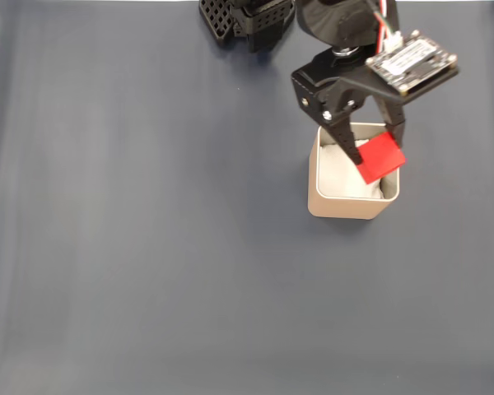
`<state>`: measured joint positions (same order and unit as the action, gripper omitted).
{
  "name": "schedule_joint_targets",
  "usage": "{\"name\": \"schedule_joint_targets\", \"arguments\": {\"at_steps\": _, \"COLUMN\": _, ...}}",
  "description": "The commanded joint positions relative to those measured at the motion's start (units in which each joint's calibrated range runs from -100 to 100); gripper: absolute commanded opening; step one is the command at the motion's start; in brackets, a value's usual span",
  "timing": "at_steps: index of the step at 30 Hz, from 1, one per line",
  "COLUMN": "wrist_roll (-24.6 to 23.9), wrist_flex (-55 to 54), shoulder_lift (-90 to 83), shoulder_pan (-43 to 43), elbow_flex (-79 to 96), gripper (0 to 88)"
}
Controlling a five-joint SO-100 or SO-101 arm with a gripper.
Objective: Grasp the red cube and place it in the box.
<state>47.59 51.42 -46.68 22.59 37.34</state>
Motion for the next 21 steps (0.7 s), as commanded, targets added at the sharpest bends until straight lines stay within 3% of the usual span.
{"name": "schedule_joint_targets", "arguments": {"at_steps": 1, "wrist_roll": 0.24, "wrist_flex": -0.58, "shoulder_lift": -3.04, "shoulder_pan": -0.97, "elbow_flex": 1.04, "gripper": 10.7}}
{"name": "schedule_joint_targets", "arguments": {"at_steps": 21, "wrist_roll": 0.93, "wrist_flex": -1.98, "shoulder_lift": -9.27, "shoulder_pan": -3.1, "elbow_flex": 9.97, "gripper": 10.7}}
